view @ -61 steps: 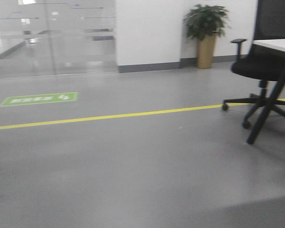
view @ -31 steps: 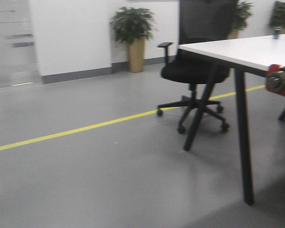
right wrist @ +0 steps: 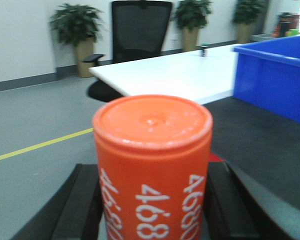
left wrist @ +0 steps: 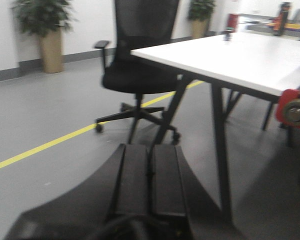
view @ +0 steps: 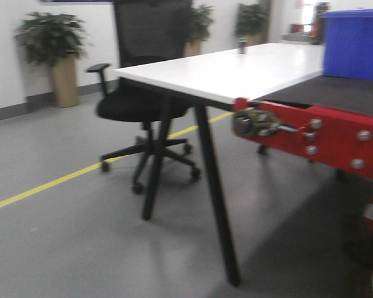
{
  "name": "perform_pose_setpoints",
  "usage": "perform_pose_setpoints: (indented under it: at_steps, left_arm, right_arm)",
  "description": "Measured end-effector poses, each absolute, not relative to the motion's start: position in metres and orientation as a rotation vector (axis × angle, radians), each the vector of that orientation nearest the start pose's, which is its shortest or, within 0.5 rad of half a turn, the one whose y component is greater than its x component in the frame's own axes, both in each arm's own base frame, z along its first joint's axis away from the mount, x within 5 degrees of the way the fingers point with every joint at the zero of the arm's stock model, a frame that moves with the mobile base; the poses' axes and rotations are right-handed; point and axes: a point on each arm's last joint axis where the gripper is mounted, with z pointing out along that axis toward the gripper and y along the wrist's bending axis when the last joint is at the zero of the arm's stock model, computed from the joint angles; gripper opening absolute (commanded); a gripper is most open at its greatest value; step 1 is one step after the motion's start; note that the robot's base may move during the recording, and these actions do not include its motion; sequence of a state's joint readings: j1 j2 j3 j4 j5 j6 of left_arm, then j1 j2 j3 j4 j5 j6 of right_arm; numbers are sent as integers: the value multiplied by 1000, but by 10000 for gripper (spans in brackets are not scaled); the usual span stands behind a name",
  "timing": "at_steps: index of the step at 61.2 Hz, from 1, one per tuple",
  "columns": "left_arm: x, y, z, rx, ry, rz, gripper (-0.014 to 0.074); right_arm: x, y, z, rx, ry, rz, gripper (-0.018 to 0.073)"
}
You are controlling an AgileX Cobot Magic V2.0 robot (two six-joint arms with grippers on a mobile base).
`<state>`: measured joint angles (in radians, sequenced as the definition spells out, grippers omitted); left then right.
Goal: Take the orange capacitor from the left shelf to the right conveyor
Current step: 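Drive the base up to the red-framed conveyor belt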
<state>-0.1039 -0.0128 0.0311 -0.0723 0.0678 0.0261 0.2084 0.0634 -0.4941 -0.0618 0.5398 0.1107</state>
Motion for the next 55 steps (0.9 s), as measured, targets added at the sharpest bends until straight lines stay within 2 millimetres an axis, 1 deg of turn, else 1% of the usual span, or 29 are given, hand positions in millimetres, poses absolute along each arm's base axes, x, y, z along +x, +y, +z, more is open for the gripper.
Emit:
perform_pose_setpoints:
  at_steps: [55]
  left_arm:
    - [56, -6, 197, 49, 1570, -122, -127]
  right_arm:
    - [19, 1, 321, -95, 1592, 182, 139]
